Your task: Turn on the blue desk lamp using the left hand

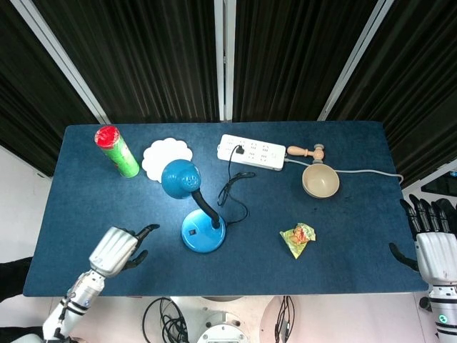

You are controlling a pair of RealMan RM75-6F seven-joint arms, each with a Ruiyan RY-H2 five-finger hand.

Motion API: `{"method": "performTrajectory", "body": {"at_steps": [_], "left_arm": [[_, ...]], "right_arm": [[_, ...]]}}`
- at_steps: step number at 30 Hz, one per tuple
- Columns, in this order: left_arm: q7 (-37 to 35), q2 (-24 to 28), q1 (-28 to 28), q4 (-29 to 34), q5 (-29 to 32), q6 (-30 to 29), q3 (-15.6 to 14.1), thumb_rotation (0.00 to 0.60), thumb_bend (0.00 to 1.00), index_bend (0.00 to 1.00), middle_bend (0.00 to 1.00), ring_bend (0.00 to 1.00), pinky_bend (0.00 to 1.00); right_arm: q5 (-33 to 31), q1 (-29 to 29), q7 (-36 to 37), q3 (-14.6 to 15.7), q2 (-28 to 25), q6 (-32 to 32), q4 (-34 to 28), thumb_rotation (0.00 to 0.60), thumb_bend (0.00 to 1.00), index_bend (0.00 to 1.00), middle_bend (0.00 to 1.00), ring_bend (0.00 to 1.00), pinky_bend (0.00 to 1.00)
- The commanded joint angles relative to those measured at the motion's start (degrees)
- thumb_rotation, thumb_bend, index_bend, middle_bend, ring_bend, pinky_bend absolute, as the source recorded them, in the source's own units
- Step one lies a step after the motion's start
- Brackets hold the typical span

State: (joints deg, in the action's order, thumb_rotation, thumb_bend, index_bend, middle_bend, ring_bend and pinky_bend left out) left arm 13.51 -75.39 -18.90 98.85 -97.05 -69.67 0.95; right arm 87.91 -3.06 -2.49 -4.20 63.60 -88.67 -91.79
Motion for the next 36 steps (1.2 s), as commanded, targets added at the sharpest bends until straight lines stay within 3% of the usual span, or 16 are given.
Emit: {"method": "performTrajectory", "body": {"at_steps": [1,12,36], "left_arm": [[2.15,-2.53,-2.05,-0.55,2.32,3.14,0.47,0.600,0.35,0.22,0.78,0.75,0.81],[4.98,-8.43,-5.93,-3.74,7.02,9.10,0.84,0.600,0.36,0.22,0.78,0.75,0.81],[6.82,-14.33,-10.42,-10.01,13.45,13.75,0.74,0.600,0.38,0.22,0.79,0.75,0.81]], "right_arm": [[-0.12,0.03,0.40,-0.13,-0.17,-0.07,0.05,0.600,0.18,0.00,0.00,0.00,0.00],[-0.17,0.08,1.43,-0.02,0.06,0.13,0.68,0.600,0.18,0.00,0.00,0.00,0.00],[-2.25,0.09,3.81,-0.64,-0.25,1.20,1.99,0.600,0.18,0.00,0.00,0.00,0.00]]}}
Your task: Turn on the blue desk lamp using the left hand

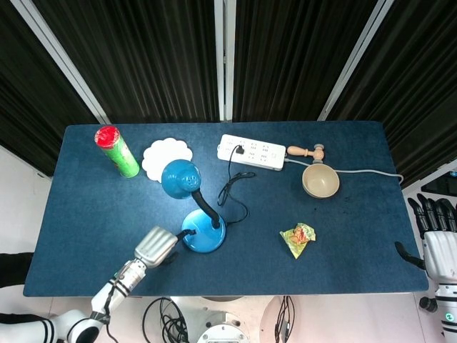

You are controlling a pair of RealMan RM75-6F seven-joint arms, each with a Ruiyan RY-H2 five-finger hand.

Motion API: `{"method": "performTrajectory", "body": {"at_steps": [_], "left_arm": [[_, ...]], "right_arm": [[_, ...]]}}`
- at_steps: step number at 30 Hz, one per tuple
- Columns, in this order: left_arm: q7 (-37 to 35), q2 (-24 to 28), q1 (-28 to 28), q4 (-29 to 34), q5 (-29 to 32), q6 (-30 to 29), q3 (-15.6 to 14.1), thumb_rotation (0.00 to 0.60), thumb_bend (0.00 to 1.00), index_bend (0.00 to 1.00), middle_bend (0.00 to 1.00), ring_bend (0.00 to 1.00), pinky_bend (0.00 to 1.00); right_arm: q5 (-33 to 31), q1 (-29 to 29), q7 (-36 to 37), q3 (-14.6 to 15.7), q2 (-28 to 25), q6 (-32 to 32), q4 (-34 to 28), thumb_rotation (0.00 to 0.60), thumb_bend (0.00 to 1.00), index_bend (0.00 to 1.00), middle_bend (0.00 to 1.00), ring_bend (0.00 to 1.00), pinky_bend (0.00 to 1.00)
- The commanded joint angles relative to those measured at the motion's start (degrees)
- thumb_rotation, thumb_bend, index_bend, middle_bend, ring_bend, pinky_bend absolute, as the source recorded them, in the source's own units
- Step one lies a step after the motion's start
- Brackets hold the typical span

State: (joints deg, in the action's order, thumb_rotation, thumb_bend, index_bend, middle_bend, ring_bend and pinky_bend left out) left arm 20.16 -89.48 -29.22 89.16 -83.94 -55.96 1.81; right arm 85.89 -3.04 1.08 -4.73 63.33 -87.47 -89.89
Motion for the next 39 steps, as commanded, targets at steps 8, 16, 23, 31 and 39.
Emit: {"method": "performTrajectory", "body": {"at_steps": [8,16,23,31,39], "left_arm": [[0.37,-0.89,-0.53,-1.01,1.19,-0.40,-0.50,0.600,0.38,0.22,0.79,0.75,0.82],[0.98,-1.12,-1.16,-1.08,1.87,-0.46,-0.72,0.600,0.38,0.22,0.79,0.75,0.82],[0.66,-1.59,-1.36,-1.66,2.06,-0.87,-1.08,0.600,0.38,0.22,0.79,0.75,0.82],[0.96,-1.67,-1.79,-1.41,1.61,-1.39,-1.41,0.600,0.38,0.22,0.79,0.75,0.82],[1.60,-1.81,-2.14,-1.25,2.36,-1.25,-1.48,0.600,0.38,0.22,0.79,0.75,0.82]], "right_arm": [[-0.37,0.26,1.33,-0.22,-0.01,-0.20,0.73,0.600,0.18,0.00,0.00,0.00,0.00],[-0.84,0.46,1.82,-0.26,-0.10,-0.05,1.09,0.600,0.18,0.00,0.00,0.00,0.00],[-0.70,0.37,1.71,-0.27,-0.15,0.06,1.09,0.600,0.18,0.00,0.00,0.00,0.00],[-1.08,0.50,2.18,-0.32,-0.02,0.18,1.57,0.600,0.18,0.00,0.00,0.00,0.00],[-0.98,0.36,2.54,-0.25,0.24,0.51,2.19,0.600,0.18,0.00,0.00,0.00,0.00]]}}
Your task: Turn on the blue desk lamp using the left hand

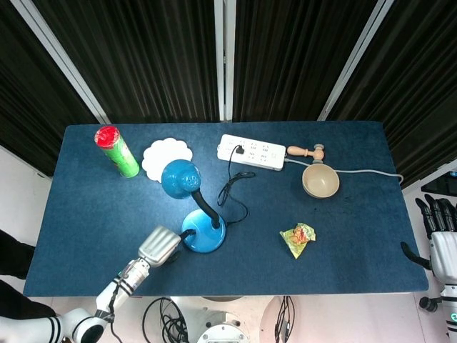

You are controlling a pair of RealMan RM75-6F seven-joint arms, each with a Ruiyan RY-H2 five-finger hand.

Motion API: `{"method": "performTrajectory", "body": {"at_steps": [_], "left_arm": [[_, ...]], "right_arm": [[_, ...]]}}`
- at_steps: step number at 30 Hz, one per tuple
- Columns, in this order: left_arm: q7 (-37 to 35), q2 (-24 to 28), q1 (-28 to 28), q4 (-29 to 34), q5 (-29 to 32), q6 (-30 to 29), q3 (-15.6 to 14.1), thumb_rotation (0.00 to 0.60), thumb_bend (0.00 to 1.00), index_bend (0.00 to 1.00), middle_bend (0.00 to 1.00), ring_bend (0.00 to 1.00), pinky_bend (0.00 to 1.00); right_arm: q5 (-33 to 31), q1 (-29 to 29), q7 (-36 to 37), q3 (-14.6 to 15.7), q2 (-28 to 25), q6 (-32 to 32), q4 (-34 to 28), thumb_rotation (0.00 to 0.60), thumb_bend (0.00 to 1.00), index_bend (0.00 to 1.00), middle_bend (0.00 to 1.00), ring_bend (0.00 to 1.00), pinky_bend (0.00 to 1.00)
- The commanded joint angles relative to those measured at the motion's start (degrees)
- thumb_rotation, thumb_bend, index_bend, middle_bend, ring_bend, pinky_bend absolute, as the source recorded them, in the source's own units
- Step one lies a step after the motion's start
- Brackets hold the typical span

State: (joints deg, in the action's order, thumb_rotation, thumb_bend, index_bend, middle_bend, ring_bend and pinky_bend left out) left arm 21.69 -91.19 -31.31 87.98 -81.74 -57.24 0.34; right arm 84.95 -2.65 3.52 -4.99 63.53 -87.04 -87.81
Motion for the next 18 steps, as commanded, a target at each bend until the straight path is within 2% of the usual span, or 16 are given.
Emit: {"method": "performTrajectory", "body": {"at_steps": [1,12,18], "left_arm": [[0.09,-0.18,-0.09,-0.15,0.28,0.09,-0.04,0.600,0.38,0.22,0.79,0.75,0.82],[0.75,-0.71,-0.68,-0.36,0.86,0.26,-0.07,0.600,0.38,0.22,0.79,0.75,0.82],[1.03,1.03,0.23,1.51,-0.05,-3.51,0.76,0.600,0.38,0.22,0.79,0.75,0.82]], "right_arm": [[-0.07,-0.02,0.20,0.01,0.07,0.11,0.22,0.600,0.18,0.00,0.00,0.00,0.00],[-0.29,0.08,1.16,-0.10,0.12,0.13,1.03,0.600,0.18,0.00,0.00,0.00,0.00],[-0.19,0.05,1.27,-0.11,0.16,0.14,1.15,0.600,0.18,0.00,0.00,0.00,0.00]]}}
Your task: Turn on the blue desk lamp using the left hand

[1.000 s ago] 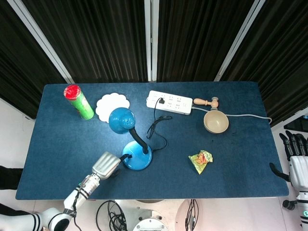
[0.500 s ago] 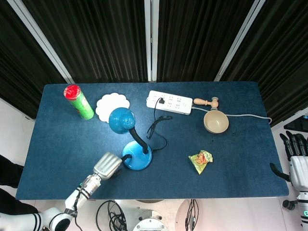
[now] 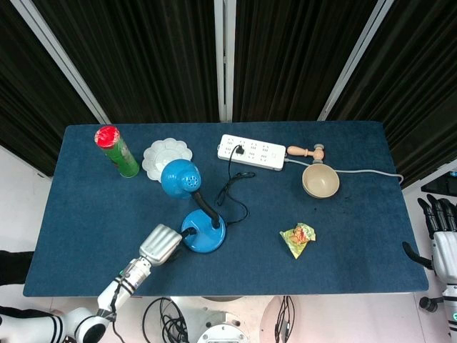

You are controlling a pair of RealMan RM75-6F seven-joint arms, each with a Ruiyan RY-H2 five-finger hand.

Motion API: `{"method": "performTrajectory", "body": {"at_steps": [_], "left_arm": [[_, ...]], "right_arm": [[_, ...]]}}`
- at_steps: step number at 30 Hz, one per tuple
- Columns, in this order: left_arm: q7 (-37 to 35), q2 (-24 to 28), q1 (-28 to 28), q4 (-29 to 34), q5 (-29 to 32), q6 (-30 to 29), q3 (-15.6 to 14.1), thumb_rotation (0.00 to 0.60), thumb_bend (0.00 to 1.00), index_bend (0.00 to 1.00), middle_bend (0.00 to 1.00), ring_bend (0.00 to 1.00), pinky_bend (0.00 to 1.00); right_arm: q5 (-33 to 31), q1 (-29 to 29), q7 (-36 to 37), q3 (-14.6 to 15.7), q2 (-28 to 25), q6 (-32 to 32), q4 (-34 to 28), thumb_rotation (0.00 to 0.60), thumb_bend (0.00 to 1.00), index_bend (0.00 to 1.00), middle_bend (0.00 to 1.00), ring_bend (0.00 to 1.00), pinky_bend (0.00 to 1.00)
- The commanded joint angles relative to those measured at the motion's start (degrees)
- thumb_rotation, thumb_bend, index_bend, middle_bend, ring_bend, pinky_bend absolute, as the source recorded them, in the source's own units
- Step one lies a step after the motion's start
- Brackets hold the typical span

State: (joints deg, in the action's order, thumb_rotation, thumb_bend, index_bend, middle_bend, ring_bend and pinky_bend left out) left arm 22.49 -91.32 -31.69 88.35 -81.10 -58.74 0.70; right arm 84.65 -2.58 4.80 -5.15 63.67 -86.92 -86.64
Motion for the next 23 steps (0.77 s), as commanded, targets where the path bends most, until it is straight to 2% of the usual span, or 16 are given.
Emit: {"method": "performTrajectory", "body": {"at_steps": [1,7,10,12,13,14,16,17,19,23], "left_arm": [[0.33,1.80,1.00,1.72,-1.09,-3.15,0.47,0.600,0.38,0.22,0.79,0.75,0.82],[-0.88,8.38,6.73,4.86,-3.38,-14.00,-0.12,0.600,0.37,0.23,0.79,0.75,0.81],[-3.46,11.18,10.71,3.78,-4.21,-20.69,-0.32,0.600,0.27,0.25,0.75,0.72,0.78],[-5.44,12.28,13.08,1.98,-4.60,-24.80,-0.11,0.600,0.19,0.25,0.64,0.60,0.71],[-6.24,12.84,14.15,1.17,-4.35,-26.25,-0.02,0.600,0.13,0.26,0.52,0.45,0.62],[-6.85,13.66,15.24,0.73,-3.57,-27.20,0.07,0.600,0.11,0.25,0.43,0.36,0.56],[-7.85,16.28,17.02,1.65,-0.54,-27.22,0.31,0.600,0.06,0.20,0.18,0.10,0.35],[-8.92,17.52,17.49,2.35,0.50,-26.89,0.48,0.600,0.04,0.17,0.11,0.04,0.28],[-11.47,20.10,18.42,3.27,2.31,-26.34,0.90,0.600,0.02,0.13,0.04,0.00,0.19],[-14.77,23.46,19.80,3.58,3.15,-25.76,0.79,0.600,0.00,0.11,0.02,0.00,0.12]], "right_arm": [[0.21,-0.05,-0.06,0.10,0.03,0.05,-0.05,0.600,0.18,0.00,0.00,0.00,0.00],[1.20,-0.10,-0.75,0.25,0.04,-0.55,-0.79,0.600,0.18,0.00,0.00,0.00,0.00],[1.58,-0.01,-1.25,0.40,0.04,-0.86,-1.21,0.600,0.18,0.00,0.00,0.00,0.00],[1.81,0.03,-1.66,0.53,0.08,-0.98,-1.49,0.600,0.18,0.00,0.00,0.00,0.00],[1.97,0.03,-1.89,0.61,0.12,-1.02,-1.62,0.600,0.18,0.00,0.00,0.00,0.00],[2.15,0.02,-2.22,0.69,0.16,-1.06,-1.75,0.600,0.18,0.00,0.00,0.00,0.00],[2.64,-0.02,-2.94,1.00,0.21,-1.01,-2.00,0.600,0.18,0.00,0.00,0.00,0.00],[2.85,-0.04,-3.23,1.15,0.23,-0.96,-2.09,0.600,0.18,0.00,0.00,0.00,0.00],[3.32,-0.07,-3.97,1.46,0.27,-0.90,-2.30,0.600,0.18,0.00,0.00,0.00,0.00],[3.91,-0.02,-5.13,1.76,0.32,-1.11,-2.74,0.600,0.18,0.00,0.00,0.00,0.00]]}}
